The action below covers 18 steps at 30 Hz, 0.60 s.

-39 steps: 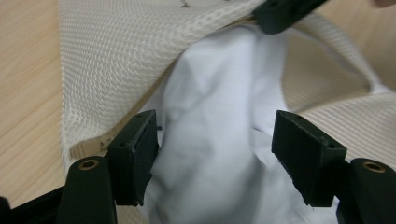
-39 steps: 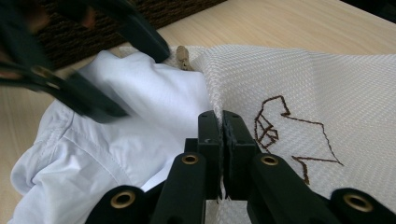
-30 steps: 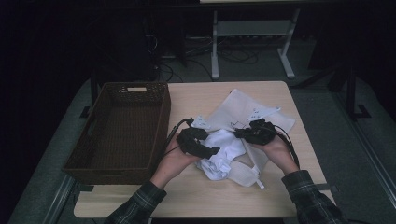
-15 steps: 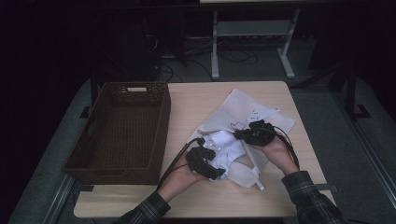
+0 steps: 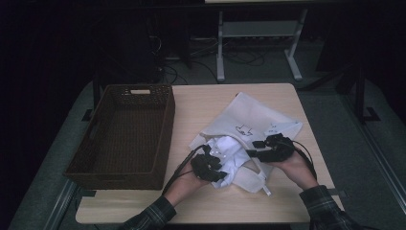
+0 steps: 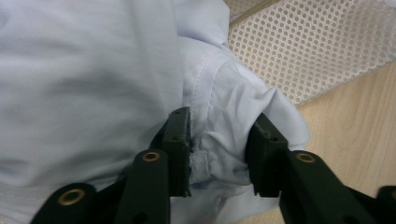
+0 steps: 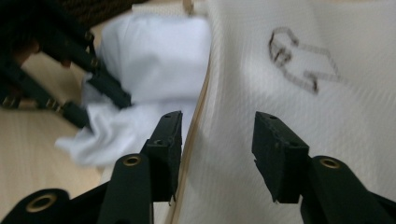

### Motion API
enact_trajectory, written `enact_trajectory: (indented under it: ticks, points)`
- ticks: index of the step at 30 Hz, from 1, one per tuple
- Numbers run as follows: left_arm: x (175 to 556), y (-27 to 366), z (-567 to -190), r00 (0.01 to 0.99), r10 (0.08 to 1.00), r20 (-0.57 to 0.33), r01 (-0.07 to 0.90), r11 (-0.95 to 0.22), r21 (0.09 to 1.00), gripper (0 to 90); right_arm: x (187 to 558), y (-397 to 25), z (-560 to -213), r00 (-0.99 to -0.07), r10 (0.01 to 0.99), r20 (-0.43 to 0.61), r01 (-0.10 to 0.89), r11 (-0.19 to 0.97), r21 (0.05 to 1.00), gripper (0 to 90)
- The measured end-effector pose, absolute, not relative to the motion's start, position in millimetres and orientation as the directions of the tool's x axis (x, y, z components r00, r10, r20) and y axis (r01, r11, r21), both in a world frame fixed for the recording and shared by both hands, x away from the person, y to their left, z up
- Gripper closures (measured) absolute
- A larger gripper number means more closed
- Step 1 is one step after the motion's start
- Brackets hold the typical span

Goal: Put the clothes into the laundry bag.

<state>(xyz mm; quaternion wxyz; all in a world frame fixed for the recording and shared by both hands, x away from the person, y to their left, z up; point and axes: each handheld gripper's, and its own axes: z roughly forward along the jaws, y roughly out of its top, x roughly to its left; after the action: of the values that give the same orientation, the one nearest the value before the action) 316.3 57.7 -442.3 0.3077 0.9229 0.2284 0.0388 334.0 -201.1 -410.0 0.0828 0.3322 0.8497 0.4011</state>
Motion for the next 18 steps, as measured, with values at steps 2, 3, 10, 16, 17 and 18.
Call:
enact_trajectory:
  ticks: [2, 3, 10, 16, 17, 18]
  points:
    - [317, 58, -443, 0.893, 0.444, -0.074, 0.4, -0.707, 0.583, 69.3, 325, -204, -413, -0.764, 0.633, 0.124, 0.501, 0.461, 0.733, 50.7]
    - [318, 58, -443, 0.893, 0.443, -0.078, 0.402, -0.708, 0.581, 71.2, 321, -205, -415, -0.761, 0.636, 0.126, 0.507, 0.463, 0.727, 50.2]
    - [319, 59, -443, 0.894, 0.438, -0.091, 0.405, -0.707, 0.58, 78.6, 297, -212, -430, -0.729, 0.675, 0.112, 0.529, 0.453, 0.718, 52.7]
    - [319, 60, -441, 0.892, 0.437, -0.111, 0.413, -0.694, 0.59, 81.9, 297, -208, -437, -0.726, 0.68, 0.103, 0.535, 0.465, 0.706, 67.2]
    - [319, 61, -440, 0.891, 0.438, -0.118, 0.416, -0.687, 0.596, 82.5, 297, -207, -438, -0.729, 0.678, 0.096, 0.533, 0.473, 0.702, 72.0]
    - [319, 62, -438, 0.89, 0.437, -0.128, 0.419, -0.677, 0.605, 83.2, 297, -206, -438, -0.729, 0.678, 0.093, 0.532, 0.476, 0.7, 76.5]
